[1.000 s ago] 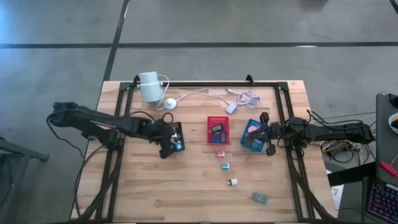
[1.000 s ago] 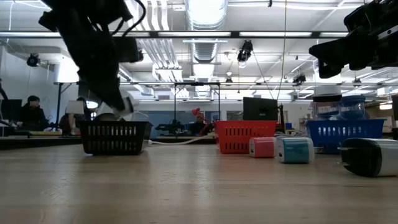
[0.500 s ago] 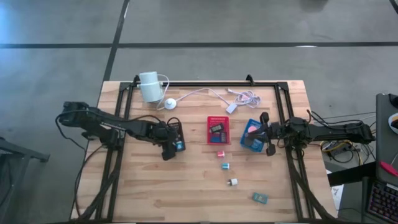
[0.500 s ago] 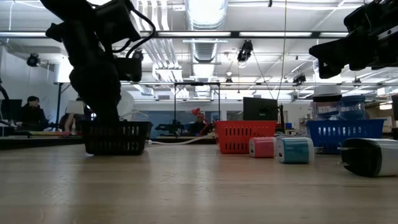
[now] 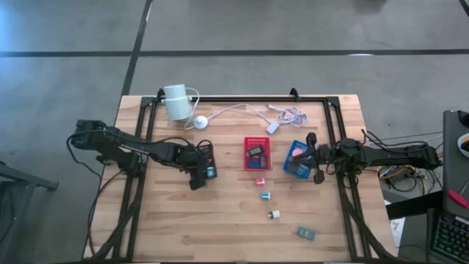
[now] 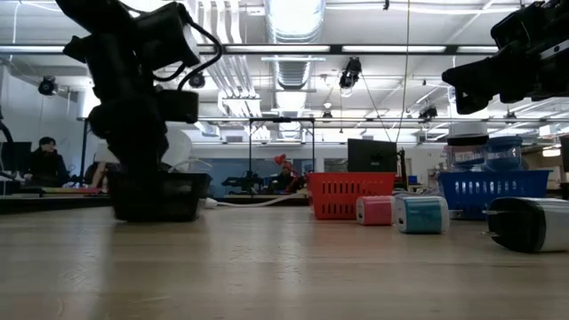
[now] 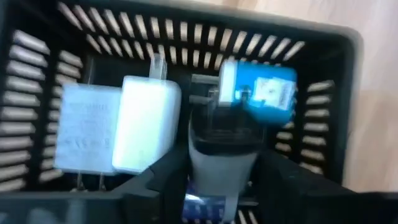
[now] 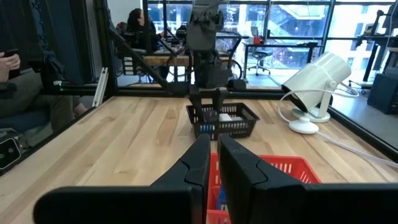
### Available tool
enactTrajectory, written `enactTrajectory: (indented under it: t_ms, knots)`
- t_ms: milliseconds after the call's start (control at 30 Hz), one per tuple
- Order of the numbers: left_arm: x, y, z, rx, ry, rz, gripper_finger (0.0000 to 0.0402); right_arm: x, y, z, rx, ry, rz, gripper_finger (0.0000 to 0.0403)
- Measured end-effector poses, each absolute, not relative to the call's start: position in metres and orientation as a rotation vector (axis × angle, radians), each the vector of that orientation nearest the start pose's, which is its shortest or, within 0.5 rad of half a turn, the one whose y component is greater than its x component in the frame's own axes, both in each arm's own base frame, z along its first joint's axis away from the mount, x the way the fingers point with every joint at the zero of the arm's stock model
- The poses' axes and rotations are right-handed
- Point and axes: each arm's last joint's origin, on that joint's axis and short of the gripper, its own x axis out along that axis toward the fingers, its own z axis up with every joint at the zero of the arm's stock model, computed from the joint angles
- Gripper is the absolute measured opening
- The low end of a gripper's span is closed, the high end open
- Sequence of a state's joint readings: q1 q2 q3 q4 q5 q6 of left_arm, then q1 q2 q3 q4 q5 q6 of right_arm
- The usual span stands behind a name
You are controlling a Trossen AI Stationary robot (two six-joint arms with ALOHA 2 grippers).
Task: Pick & Place Office items
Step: Put the top black white charger adapter into the black bin, then put the light blue digital clock into the red bin
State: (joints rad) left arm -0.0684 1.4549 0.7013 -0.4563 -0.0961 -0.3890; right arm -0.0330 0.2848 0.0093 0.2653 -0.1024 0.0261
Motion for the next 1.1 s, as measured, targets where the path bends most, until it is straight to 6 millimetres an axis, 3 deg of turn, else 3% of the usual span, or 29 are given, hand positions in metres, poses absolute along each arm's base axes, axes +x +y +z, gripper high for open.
enactTrajectory:
  t_ms: [133,333,567,700,800,900,1033,1100]
  knots:
    - [0.242,-0.014,0.151,-0.241,1.186,0.256,0.0209,0.115,-0.001,0.168,0.027,0.011,0.069,0.0028]
    - [0.248,-0.014,0.159,-0.22,1.16,0.237,0.0216,0.115,-0.001,0.168,0.027,0.011,0.069,0.0028]
    - [0.255,-0.015,0.196,-0.18,1.098,0.195,0.0216,0.115,-0.001,0.168,0.027,0.011,0.069,0.0028]
    - [0.248,-0.019,0.222,-0.126,0.962,0.146,0.0206,0.115,-0.001,0.168,0.027,0.008,0.069,0.0028]
    - [0.237,-0.025,0.244,-0.071,0.782,0.085,0.0176,0.115,-0.001,0.169,0.028,-0.006,0.07,0.0028]
    - [0.221,-0.029,0.258,-0.027,0.643,0.029,0.0118,0.115,-0.001,0.169,0.027,-0.006,0.069,0.0028]
    - [0.196,-0.027,0.266,0.002,0.486,-0.034,0.0021,0.115,-0.001,0.17,0.026,-0.009,0.065,0.0028]
    - [0.185,-0.025,0.265,0.001,0.413,-0.046,0.0011,0.115,-0.002,0.17,0.026,-0.015,0.043,0.0028]
